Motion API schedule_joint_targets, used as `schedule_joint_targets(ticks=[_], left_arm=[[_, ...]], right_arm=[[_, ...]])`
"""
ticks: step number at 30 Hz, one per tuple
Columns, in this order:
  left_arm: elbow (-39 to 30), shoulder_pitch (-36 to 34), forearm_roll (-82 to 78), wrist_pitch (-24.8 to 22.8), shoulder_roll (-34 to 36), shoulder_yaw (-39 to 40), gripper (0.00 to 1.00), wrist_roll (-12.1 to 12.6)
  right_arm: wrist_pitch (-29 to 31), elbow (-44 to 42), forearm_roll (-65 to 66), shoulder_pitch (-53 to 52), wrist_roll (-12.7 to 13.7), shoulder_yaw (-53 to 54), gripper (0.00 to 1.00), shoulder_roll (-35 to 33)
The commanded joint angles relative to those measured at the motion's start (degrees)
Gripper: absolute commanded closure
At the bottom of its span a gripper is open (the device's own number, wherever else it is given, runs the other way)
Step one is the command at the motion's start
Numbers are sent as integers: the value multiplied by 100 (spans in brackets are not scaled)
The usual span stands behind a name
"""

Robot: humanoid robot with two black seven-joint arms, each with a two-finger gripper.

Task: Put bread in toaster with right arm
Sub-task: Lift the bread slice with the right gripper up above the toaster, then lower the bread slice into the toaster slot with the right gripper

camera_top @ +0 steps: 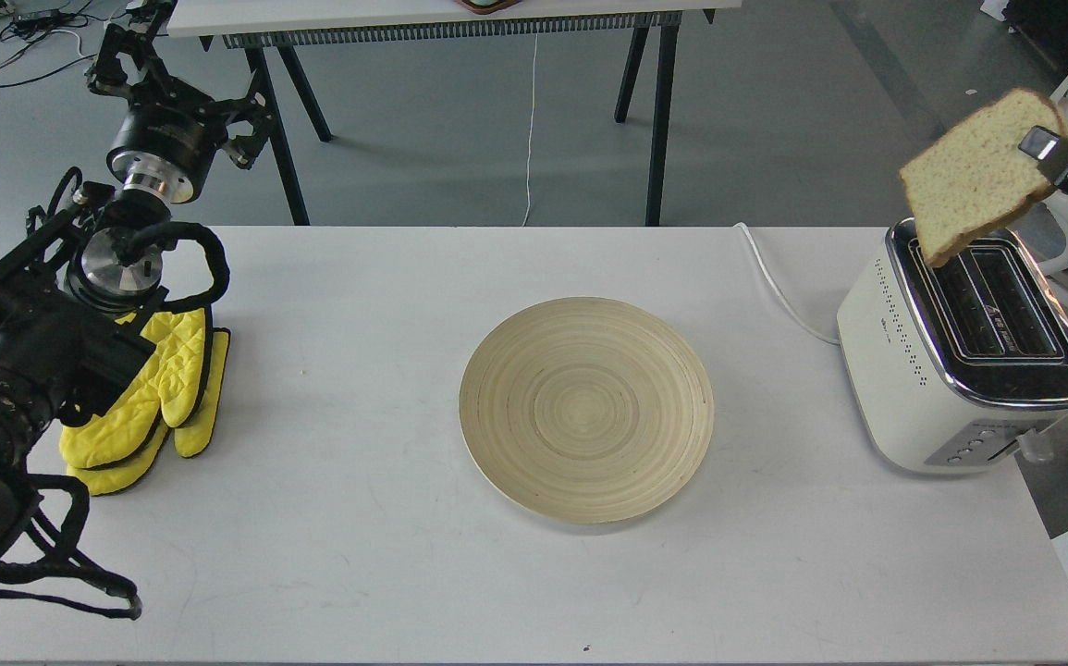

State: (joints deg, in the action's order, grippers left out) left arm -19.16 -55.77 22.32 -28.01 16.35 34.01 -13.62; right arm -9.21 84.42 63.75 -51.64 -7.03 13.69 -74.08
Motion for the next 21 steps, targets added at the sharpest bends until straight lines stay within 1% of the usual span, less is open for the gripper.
schedule_joint_targets(ticks=[1, 9, 16, 17, 18, 19, 20, 21], left_arm=[[0, -4, 0, 1, 0, 0, 0, -9], [0, 5, 0, 1, 0, 0, 0, -9], [0, 5, 0, 1, 0, 0, 0, -9], [0, 5, 0, 1, 0, -8, 0, -9], [0, 5, 0, 1, 0, -9, 0, -9], [0, 5, 0, 1, 0, -9, 0, -9], [0, 5, 0, 1, 0, -9, 0, -9], [0, 5, 0, 1, 0, -9, 0, -9]], right_arm=[[7, -40, 155, 31, 26, -330, 99, -115], [-46, -312, 393, 57, 184, -894, 99, 139], [-55, -418, 393, 75, 193, -929, 99, 271], [-55, -453, 384, 84, 193, -929, 95, 315], [-55, -470, 384, 84, 184, -929, 84, 376], [-55, -471, 367, 75, 175, -929, 69, 447], [-55, -462, 349, 75, 167, -912, 58, 482], [-55, -444, 323, 75, 175, -877, 49, 491]])
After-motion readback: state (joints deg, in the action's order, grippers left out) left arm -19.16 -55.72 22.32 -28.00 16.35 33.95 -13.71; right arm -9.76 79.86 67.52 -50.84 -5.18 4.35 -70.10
